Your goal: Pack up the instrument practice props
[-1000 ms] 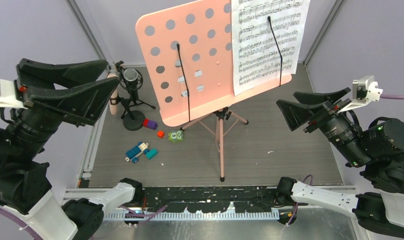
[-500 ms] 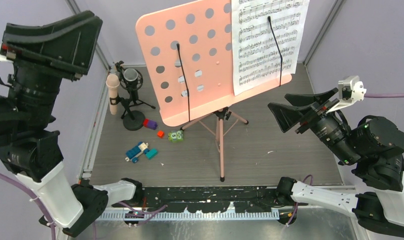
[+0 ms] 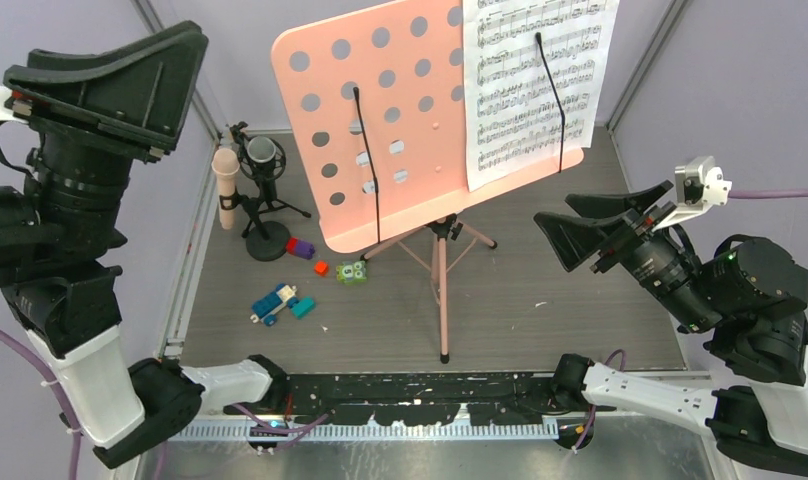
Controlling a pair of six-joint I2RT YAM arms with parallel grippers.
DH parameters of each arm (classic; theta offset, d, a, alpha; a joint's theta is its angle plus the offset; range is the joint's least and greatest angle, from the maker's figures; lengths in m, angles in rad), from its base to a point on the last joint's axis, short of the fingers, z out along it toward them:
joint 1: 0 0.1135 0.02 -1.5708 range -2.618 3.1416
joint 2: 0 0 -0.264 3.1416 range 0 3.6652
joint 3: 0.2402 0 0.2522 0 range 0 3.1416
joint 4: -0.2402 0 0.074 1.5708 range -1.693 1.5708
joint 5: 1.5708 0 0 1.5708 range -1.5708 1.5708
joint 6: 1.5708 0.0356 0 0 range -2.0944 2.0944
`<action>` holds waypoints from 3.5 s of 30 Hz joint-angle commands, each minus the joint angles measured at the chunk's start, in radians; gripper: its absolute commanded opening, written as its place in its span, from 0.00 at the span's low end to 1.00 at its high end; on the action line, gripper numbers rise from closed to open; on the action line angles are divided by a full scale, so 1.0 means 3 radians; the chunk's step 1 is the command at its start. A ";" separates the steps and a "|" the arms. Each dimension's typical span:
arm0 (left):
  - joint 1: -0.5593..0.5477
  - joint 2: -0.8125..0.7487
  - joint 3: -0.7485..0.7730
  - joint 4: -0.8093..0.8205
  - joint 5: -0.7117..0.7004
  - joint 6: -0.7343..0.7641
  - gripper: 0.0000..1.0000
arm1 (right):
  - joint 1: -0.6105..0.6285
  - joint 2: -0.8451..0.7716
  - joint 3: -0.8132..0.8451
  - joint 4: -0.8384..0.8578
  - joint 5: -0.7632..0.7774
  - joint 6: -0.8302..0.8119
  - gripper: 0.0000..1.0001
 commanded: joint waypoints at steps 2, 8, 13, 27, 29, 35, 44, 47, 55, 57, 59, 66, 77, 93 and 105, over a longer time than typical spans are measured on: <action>-0.0809 0.0008 -0.0009 -0.0035 -0.0300 0.0709 0.47 | -0.0004 -0.0042 -0.0048 0.0073 0.0029 0.0082 0.77; -0.1592 -0.0114 -0.0153 -0.0125 -0.0563 0.1175 0.47 | -0.0003 0.0014 -0.0080 0.0043 0.0086 0.0145 0.76; -0.2158 -0.0183 -0.0240 -0.0143 -0.0695 0.1473 0.47 | -0.0004 0.0083 -0.0107 0.0030 0.0139 0.0170 0.76; -0.3525 -0.0012 -0.0432 -0.0212 -0.1521 0.2495 0.47 | -0.0005 0.0017 -0.0390 0.0241 0.0188 0.0085 0.77; -0.3611 0.0060 -0.0431 -0.0235 -0.1582 0.2538 0.48 | -0.0005 -0.0003 -0.0394 0.0247 0.0173 0.0042 0.77; -0.3755 0.0428 -0.0268 -0.0479 -0.1937 0.2488 0.48 | -0.0005 -0.0089 -0.0309 0.0224 0.0280 -0.0112 0.77; -0.3806 0.1031 0.0073 -0.0801 -0.2436 0.2401 0.50 | -0.0004 -0.0177 -0.0173 0.0124 0.0371 -0.0231 0.78; -0.3811 0.1251 0.0321 -0.0960 -0.2636 0.2366 0.50 | -0.0003 -0.0180 -0.0118 0.0098 0.0402 -0.0257 0.78; -0.3811 0.1132 -0.0105 -0.0788 -0.3229 0.2258 0.51 | -0.0007 -0.0009 0.0280 -0.0257 0.0473 -0.0379 0.77; -0.3804 0.1003 -0.0419 -0.0622 -0.3285 0.2214 0.51 | -0.0004 0.0042 0.0337 -0.0276 0.0446 -0.0433 0.77; -0.3807 0.0902 -0.0599 -0.0506 -0.3268 0.2162 0.51 | -0.0004 0.0099 0.0392 -0.0272 0.0414 -0.0502 0.77; -0.3533 0.1215 -0.0155 -0.1200 -0.2778 0.1711 0.50 | -0.0003 0.0255 0.0483 -0.0203 0.0377 -0.0648 0.77; -0.3036 0.1284 -0.0089 -0.1303 -0.2250 0.1538 0.46 | -0.0006 0.0109 0.0310 -0.0106 0.0426 -0.0653 0.78; -0.3014 0.1202 -0.0320 -0.1098 -0.2871 0.1419 0.52 | -0.0007 0.0102 0.0307 0.0061 0.0584 -0.0747 0.79; -0.3018 0.1193 -0.0370 -0.0990 -0.2979 0.1141 0.55 | -0.0008 0.0059 0.0277 0.0136 0.0546 -0.0687 0.79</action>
